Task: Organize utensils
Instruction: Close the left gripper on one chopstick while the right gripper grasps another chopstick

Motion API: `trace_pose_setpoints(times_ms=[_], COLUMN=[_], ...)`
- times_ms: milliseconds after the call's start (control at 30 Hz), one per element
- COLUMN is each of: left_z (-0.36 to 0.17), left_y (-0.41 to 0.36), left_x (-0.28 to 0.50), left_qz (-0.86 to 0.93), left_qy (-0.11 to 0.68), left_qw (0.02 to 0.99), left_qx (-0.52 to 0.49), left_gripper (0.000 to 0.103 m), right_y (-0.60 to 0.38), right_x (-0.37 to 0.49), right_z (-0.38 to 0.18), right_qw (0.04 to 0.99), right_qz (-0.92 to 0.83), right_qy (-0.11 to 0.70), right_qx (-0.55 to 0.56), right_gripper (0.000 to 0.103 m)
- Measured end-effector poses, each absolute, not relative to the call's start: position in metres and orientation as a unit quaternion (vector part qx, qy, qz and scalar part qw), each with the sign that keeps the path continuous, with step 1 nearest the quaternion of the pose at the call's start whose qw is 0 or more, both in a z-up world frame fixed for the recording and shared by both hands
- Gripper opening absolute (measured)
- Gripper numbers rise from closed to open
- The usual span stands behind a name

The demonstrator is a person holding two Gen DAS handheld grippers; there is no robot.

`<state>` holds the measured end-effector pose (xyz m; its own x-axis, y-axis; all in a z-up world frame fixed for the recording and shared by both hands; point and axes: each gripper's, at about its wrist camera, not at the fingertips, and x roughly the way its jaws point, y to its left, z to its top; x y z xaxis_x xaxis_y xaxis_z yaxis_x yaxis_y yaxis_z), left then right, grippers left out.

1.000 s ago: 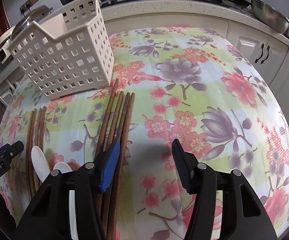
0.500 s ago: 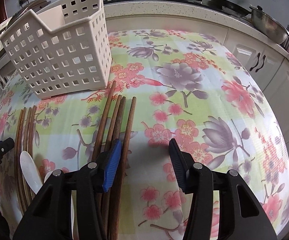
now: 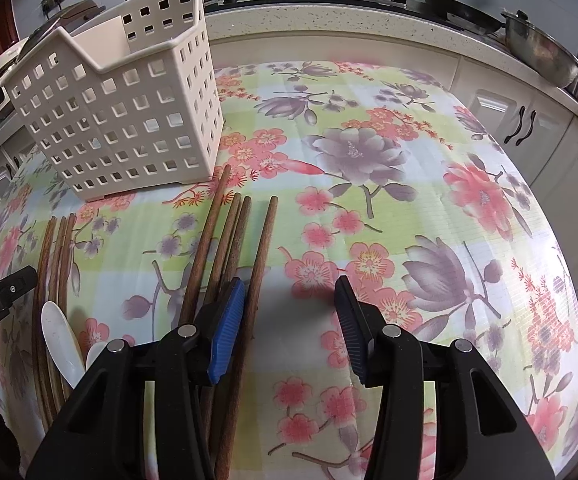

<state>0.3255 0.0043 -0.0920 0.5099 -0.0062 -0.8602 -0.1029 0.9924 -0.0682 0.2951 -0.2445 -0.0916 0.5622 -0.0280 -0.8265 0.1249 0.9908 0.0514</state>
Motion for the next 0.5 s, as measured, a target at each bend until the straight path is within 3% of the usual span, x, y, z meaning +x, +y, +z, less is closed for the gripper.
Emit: trace_pose_setpoints(times_ms=[333,467,500], left_z=[-0.095,-0.094,-0.094], left_y=[-0.004,-0.01,-0.011], left_x=[0.323,0.32,0.32], left_qz=[0.034,0.011,0.008], left_qy=[0.491,0.488,0.488], left_qw=[0.871,0.873,0.873], left_qx=[-0.015,0.007,0.01], left_gripper=[0.04,0.011,0.01], right_y=[-0.245,-0.24,-0.24], right_x=[0.295,0.294,0.294], right_z=[-0.091,-0.092,-0.092], right_qw=[0.883,0.885,0.886], right_qz=[-0.043,-0.049,-0.049], right_qy=[0.465,0.461,0.46], right_qx=[0.051,0.036,0.037], right_gripper=[0.044,0.043,0.043])
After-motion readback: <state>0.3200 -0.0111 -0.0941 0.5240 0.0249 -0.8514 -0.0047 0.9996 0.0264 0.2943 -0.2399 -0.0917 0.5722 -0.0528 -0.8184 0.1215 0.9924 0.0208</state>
